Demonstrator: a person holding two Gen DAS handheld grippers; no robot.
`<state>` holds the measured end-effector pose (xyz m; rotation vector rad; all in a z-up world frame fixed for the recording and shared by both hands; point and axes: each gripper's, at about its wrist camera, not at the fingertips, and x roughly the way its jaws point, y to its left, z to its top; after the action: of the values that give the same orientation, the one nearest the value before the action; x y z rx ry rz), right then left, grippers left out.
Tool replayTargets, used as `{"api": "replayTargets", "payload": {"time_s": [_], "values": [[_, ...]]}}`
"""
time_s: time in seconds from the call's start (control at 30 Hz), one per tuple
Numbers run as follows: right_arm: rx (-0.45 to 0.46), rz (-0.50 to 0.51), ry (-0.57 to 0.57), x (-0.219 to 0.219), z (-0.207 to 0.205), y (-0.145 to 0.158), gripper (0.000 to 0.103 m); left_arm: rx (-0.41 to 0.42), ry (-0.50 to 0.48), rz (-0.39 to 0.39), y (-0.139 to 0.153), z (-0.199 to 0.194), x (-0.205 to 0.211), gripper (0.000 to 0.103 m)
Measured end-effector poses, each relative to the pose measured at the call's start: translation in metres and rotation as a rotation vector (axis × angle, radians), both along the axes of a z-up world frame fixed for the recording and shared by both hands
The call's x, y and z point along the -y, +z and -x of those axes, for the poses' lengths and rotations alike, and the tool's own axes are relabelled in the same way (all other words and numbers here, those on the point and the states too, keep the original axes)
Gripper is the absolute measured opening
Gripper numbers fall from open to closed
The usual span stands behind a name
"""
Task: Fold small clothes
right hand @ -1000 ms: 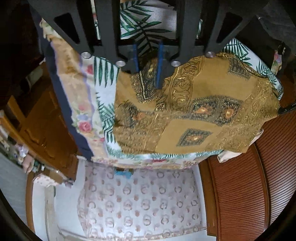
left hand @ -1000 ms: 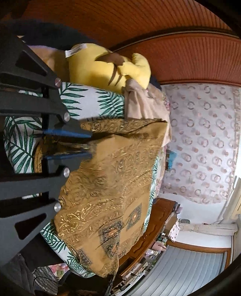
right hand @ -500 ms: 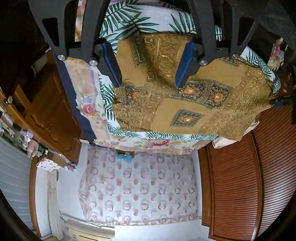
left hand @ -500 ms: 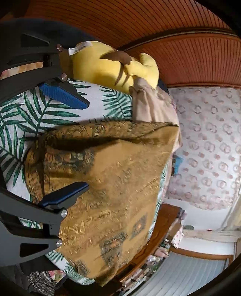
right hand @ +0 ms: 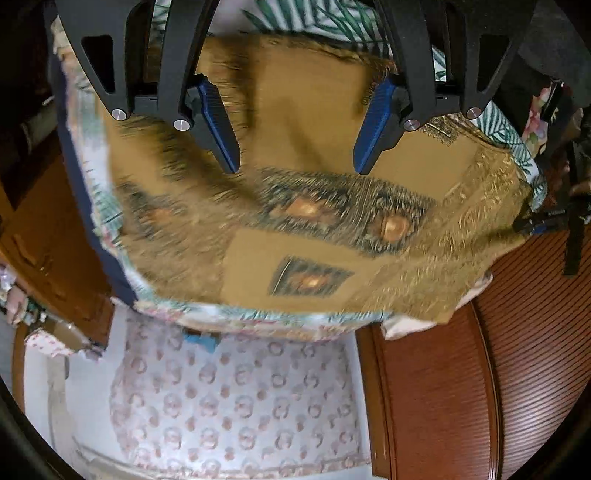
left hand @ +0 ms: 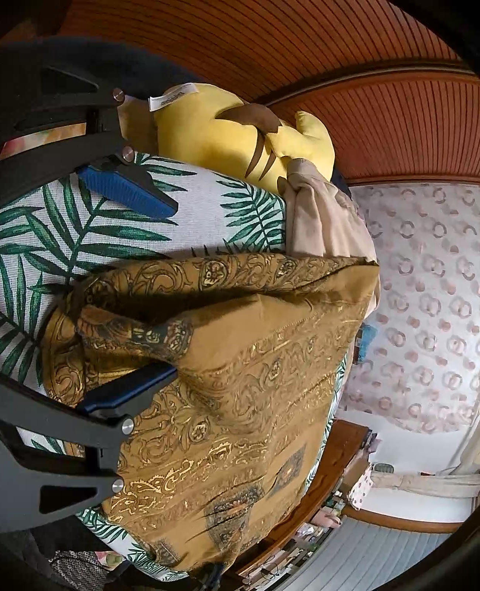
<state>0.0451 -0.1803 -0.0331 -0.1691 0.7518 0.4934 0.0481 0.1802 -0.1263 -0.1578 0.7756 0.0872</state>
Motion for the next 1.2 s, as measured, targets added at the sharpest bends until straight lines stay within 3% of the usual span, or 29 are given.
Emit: {"api": "replayTargets", "payload": {"time_s": [0.2,0.4,0.47,0.7,0.8,0.83,0.93,1.03,1.2], "values": [[-0.027,0.045,0.029,-0.018,-0.010,-0.024,0.066,-0.006,-0.008,-0.003,-0.003,-0.003,-0.001,0.081],[-0.012,0.075,0.025,-0.019,-0.013,-0.034,0.067,0.002,-0.011,0.063,-0.007,-0.003,-0.008,0.081],[0.000,0.069,0.033,-0.021,-0.013,-0.037,0.077,0.007,-0.010,0.068,-0.008,-0.004,-0.010,0.081],[0.043,0.081,0.031,-0.030,-0.002,-0.046,0.083,0.025,-0.007,0.074,-0.008,-0.004,-0.009,0.081],[0.050,0.077,0.031,-0.028,0.002,-0.048,0.083,0.039,-0.021,0.087,-0.008,-0.003,-0.008,0.065],[0.052,0.075,0.032,-0.027,0.003,-0.049,0.083,0.039,-0.028,0.092,-0.008,-0.003,-0.007,0.050],[0.054,0.074,0.034,-0.028,0.007,-0.049,0.083,0.036,-0.062,0.140,-0.007,-0.004,-0.003,0.021],[0.054,0.074,0.036,-0.027,0.008,-0.048,0.083,0.042,-0.076,0.124,-0.001,-0.005,0.005,0.010],[0.031,0.071,0.045,-0.023,0.007,-0.044,0.083,0.123,-0.137,0.141,0.035,-0.003,0.022,0.009]]}}
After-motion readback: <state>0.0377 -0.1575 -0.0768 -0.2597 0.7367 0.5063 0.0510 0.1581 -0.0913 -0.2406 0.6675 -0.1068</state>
